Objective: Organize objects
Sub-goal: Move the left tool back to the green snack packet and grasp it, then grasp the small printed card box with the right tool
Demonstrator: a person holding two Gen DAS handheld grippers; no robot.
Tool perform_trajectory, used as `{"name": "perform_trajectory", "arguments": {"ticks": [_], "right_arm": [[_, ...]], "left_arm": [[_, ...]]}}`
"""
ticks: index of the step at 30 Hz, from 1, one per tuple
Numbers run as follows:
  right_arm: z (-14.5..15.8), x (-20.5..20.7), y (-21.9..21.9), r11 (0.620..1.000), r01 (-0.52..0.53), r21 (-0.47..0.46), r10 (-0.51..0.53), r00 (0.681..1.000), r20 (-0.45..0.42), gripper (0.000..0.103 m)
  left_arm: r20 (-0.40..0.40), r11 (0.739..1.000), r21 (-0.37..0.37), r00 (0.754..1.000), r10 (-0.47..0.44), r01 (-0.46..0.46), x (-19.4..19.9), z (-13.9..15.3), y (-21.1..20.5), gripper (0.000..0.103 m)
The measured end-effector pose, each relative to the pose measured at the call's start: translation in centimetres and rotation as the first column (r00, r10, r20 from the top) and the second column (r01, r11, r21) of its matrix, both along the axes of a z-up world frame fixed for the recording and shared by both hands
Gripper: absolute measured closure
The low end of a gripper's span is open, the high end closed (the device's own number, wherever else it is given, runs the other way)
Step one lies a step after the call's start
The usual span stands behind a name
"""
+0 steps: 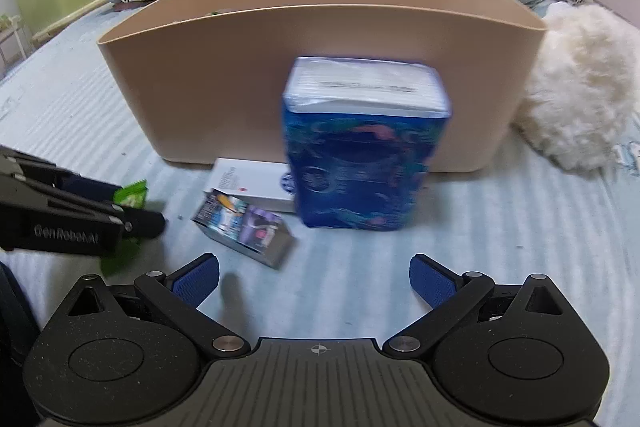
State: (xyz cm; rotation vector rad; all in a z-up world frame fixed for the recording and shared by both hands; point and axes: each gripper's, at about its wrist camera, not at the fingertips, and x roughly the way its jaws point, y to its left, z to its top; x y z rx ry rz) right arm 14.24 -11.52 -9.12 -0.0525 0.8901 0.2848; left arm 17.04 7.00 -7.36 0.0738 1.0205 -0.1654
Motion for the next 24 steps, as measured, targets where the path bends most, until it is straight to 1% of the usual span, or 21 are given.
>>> {"name": "perform_trajectory", "arguments": {"ticks": [3,6,9,13,15,17,18,19,24], "right_arm": [[-0.3,0.3,1.0,1.000,0.002,0.020,-0.002,1.000,-0.005,0.000],[-0.6,0.5,2.0,1.000,0.006,0.020,-0.006,1.000,0.004,0.004],[-0.8,0.6,2.4,1.000,0.011,0.021,-0.011,1.000,0.011,0.006],[-0.9,0.9,2.8,0.999,0.038,0.037,-0.038,0.999,0.018,0.011],[-1.0,1.2,3.0,0.997,0.051,0.053,-0.052,0.999,0.014,0.016],[-1.1,1.3,3.4,0.998,0.048,0.049,-0.049,0.999,0.018,0.035],[-1.1,1.2,3.6,0.998,0.046,0.036,-0.047,0.999,0.026,0.041],[-1.0,1.1,3.7,0.999,0.036,0.025,-0.037,0.999,0.034,0.051],[-1.0,0.5,4.0,1.000,0.018,0.012,-0.018,0.998,0.055,0.051]], "left_arm": [[-0.017,1.000,-0.010,1.000,0.018,-0.018,-0.5,0.1,0.7,0.048],[-0.031,0.999,-0.002,0.999,0.034,-0.034,-0.7,0.1,1.1,0.049],[-0.048,0.998,-0.018,0.998,0.052,-0.053,-0.6,0.1,1.5,0.052],[-0.047,0.998,-0.015,0.997,0.060,-0.061,-1.1,-0.1,1.7,0.057],[-0.039,0.998,-0.013,0.997,0.061,-0.062,-1.2,-0.1,1.7,0.061],[-0.034,0.998,-0.012,0.997,0.063,-0.063,-1.4,0.0,1.9,0.063],[-0.031,0.998,-0.014,0.997,0.064,-0.064,-1.5,0.0,2.0,0.063],[-0.028,0.998,-0.016,0.997,0.066,-0.066,-1.5,0.0,2.0,0.064],[-0.020,0.996,-0.031,0.997,0.079,-0.080,-0.9,-0.4,1.8,0.065]]}}
